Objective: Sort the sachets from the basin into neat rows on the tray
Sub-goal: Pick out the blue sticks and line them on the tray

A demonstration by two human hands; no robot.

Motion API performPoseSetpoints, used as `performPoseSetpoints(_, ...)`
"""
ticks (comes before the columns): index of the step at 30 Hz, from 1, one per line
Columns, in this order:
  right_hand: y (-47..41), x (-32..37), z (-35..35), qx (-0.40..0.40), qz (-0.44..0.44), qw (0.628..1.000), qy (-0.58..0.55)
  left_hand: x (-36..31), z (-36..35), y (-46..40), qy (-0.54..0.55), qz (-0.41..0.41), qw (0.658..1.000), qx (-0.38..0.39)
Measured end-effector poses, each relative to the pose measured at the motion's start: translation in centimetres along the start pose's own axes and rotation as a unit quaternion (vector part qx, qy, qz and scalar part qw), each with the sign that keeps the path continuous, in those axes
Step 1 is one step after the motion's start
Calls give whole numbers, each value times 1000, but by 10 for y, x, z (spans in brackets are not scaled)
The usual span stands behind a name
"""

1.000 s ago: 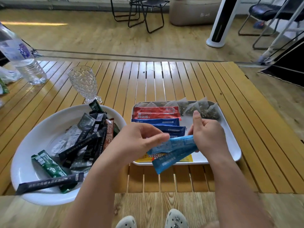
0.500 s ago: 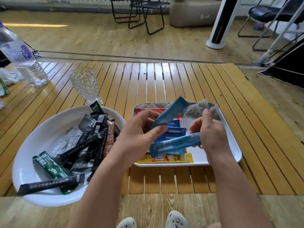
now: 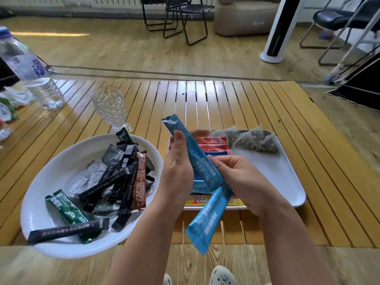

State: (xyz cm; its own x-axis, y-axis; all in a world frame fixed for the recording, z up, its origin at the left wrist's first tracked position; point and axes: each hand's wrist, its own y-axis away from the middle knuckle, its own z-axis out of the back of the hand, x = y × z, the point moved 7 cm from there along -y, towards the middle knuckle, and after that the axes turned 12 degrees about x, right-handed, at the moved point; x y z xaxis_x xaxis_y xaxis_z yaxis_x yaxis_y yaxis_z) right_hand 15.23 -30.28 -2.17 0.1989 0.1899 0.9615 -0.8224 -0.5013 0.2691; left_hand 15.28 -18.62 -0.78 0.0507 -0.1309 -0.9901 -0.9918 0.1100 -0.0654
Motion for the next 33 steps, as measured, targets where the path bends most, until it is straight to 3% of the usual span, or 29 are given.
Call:
performPoseSetpoints(4, 5, 3, -1, 39, 17, 999, -15, -6, 0, -3, -15, -20, 999, 23)
performPoseSetpoints(8, 7, 2, 7, 48, 14, 998, 29, 0, 12, -7, -11, 34, 999, -4)
performPoseSetpoints(13, 16, -11, 35, -29, -56, 993, 99, 0, 37, -6, 34, 65, 997, -15)
performPoseSetpoints(17, 23, -17, 51, -51, -85, 989, 109, 4, 50, 0, -78, 115, 990, 21)
performPoseSetpoints(20, 25, -26, 49, -29, -118, 985, 122, 7, 59, 2, -325, 144, 933, 52)
performPoseSetpoints(22, 23, -31, 48, -26, -138, 979, 149, 8, 55, 4, -409, 156, 895, 86)
performPoseSetpoints(26, 19, -35, 50, -47, -158, 968, 189, 13, 45, 8, -480, 176, 849, 131)
performPoseSetpoints(30, 22, -34, 52, -48, -157, 966, 200, 18, 37, 6, -524, 175, 822, 140)
performPoseSetpoints(33, 29, -28, 63, -103, -135, 966, 194, 21, 37, 6, -532, 175, 816, 144)
